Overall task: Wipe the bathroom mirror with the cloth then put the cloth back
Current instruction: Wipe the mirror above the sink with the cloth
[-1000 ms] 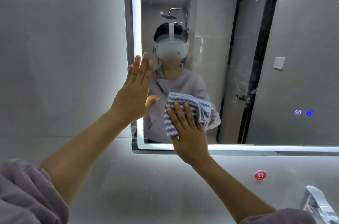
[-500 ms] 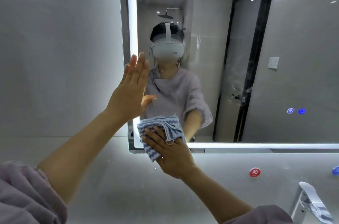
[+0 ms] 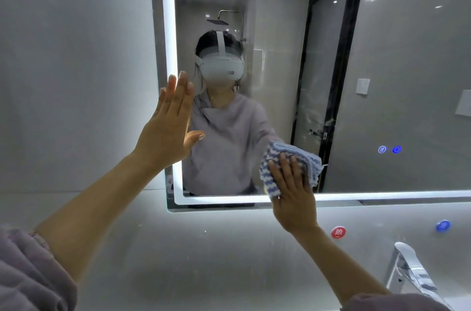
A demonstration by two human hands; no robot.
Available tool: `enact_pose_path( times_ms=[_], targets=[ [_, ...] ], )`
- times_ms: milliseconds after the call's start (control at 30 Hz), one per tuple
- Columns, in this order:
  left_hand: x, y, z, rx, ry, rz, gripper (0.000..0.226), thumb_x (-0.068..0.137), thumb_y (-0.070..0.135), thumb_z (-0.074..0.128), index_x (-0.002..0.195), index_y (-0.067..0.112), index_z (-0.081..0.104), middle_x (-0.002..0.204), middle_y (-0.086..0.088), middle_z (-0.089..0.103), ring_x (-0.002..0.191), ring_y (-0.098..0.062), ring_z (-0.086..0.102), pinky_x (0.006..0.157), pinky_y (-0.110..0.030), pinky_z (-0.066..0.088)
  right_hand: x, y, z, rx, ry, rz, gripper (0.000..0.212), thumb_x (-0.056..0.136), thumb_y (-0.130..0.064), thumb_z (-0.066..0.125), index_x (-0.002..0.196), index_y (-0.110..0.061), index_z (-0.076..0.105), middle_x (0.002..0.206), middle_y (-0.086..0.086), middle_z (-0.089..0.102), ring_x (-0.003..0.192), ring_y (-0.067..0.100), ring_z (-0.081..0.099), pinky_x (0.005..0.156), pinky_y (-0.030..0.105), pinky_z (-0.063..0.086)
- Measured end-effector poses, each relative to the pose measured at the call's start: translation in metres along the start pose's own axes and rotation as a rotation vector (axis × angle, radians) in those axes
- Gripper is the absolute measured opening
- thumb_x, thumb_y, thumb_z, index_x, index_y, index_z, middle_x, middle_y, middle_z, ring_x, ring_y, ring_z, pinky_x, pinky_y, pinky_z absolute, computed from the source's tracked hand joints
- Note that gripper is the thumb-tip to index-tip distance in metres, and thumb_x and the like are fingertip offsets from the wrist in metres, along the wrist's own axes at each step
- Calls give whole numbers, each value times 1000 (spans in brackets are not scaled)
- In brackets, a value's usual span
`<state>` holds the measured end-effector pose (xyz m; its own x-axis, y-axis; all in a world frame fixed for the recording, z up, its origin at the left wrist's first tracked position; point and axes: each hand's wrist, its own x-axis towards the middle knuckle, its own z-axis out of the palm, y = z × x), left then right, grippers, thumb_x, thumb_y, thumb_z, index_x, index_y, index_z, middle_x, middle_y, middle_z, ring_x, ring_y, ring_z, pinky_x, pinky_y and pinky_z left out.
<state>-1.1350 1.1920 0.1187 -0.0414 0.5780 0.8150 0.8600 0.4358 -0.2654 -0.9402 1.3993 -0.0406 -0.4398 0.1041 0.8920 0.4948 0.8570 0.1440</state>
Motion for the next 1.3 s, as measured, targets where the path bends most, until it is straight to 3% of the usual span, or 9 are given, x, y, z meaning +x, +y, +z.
enact_pose_path(
  times_ms=[100, 233, 500, 667, 867, 1100, 1233, 1300],
  targets=[
    [0, 0, -1, -17, -9, 1, 92, 83, 57, 41, 146, -3, 10, 155, -20, 4, 143, -36, -1, 118, -45, 7, -2, -16, 3, 10, -5, 125, 64, 95, -27, 34, 152, -15, 7, 161, 3, -8, 147, 30, 5, 119, 49, 3],
    [0, 0, 1, -13, -20, -5, 93, 83, 56, 42, 146, -3, 9, 156, -20, 2, 143, -35, -2, 118, -44, 6, -2, -39, 8, 80, -47, 261, 62, 96, -31, 31, 152, -13, 9, 161, 6, -8, 147, 34, 4, 119, 50, -1],
    [0, 1, 2, 18, -28, -11, 93, 82, 57, 41, 146, -2, 8, 156, -19, 1, 143, -35, -3, 118, -43, 3, 0, -71, 11, 60, -133, 1, 60, 96, -32, 34, 151, -14, 18, 160, 5, 3, 148, 28, 1, 119, 46, -1],
    [0, 0, 2, 29, -28, -6, 93, 83, 59, 38, 146, -3, 8, 155, -20, 2, 143, -36, -2, 118, -44, 5, 10, -92, 16, 72, -240, -212, 58, 98, -41, 30, 151, -20, 17, 159, -1, 7, 148, 21, 8, 114, 47, 17],
    [-1, -1, 2, 46, -36, -8, 94, 84, 59, 40, 146, -3, 8, 155, -21, 1, 143, -36, -3, 118, -43, 4, 13, -88, 17, 117, -236, -210, 55, 98, -39, 32, 151, -24, 22, 158, -5, 16, 147, 19, 14, 117, 46, 23],
    [0, 1, 0, 5, -24, 2, 94, 85, 59, 42, 146, -3, 8, 155, -21, 2, 143, -36, -1, 117, -47, 10, 3, -49, 13, 101, -110, -142, 55, 97, -29, 34, 150, -21, 22, 161, -6, 0, 148, 17, 5, 120, 39, -1],
    [0, 4, -3, -8, -26, -11, 92, 83, 55, 45, 146, -3, 9, 155, -21, 3, 143, -37, 0, 117, -48, 11, -5, -11, -1, 108, -67, -65, 64, 94, -24, 33, 153, -23, 7, 161, -5, -3, 148, 20, -1, 120, 42, 3],
    [0, 5, -4, -12, -29, -13, 92, 83, 55, 43, 146, -2, 9, 155, -21, 3, 143, -37, 0, 117, -47, 9, -10, 5, -10, 121, -102, 19, 63, 95, -25, 31, 153, -23, 7, 161, -1, 3, 148, 26, 4, 120, 45, 7]
  ],
)
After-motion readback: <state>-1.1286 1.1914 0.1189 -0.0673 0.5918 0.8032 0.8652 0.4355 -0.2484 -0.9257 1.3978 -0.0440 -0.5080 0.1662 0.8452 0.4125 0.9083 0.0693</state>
